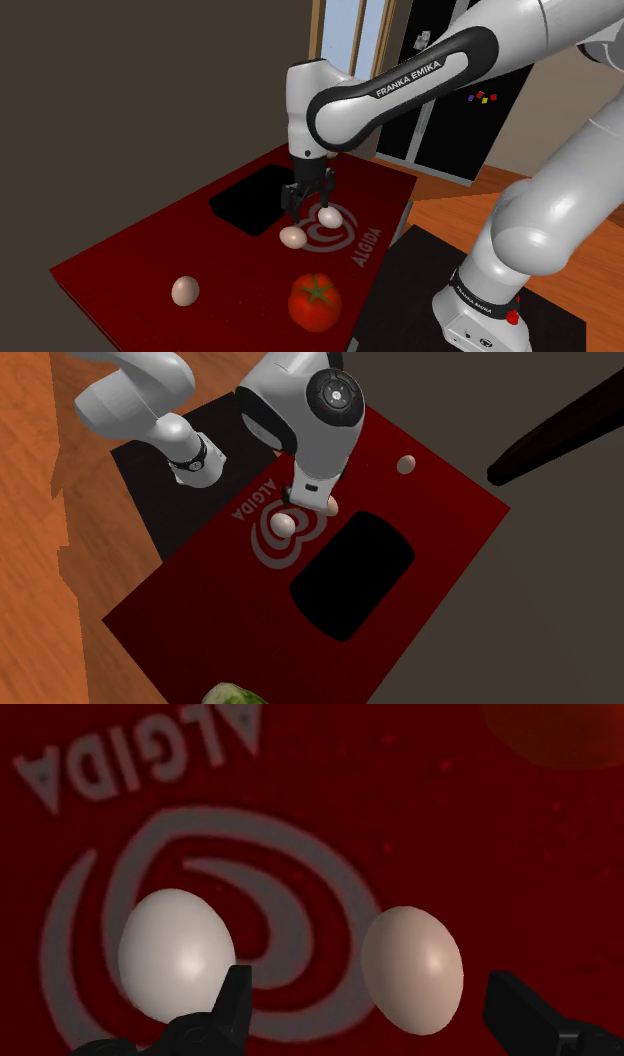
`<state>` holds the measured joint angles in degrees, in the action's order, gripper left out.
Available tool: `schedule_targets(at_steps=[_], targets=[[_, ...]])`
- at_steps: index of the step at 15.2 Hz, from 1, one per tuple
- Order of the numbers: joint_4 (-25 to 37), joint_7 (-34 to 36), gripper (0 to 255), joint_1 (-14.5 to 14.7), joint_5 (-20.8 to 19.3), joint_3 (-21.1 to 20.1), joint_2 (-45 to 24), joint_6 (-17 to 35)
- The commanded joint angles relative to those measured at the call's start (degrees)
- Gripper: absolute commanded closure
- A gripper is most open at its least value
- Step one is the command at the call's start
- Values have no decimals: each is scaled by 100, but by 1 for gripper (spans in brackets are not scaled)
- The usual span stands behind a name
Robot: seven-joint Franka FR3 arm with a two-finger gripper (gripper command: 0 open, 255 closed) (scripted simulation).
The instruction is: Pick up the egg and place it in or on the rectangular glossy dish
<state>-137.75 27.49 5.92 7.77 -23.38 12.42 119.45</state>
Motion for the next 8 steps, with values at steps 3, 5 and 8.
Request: schedule_targets(at_steps=[3, 5, 8], targets=[[352, 522, 0, 52, -348, -283, -943, 511], [312, 540, 0, 62, -368, -281, -992, 596], [191, 587, 0, 67, -427, -292, -1127, 841]])
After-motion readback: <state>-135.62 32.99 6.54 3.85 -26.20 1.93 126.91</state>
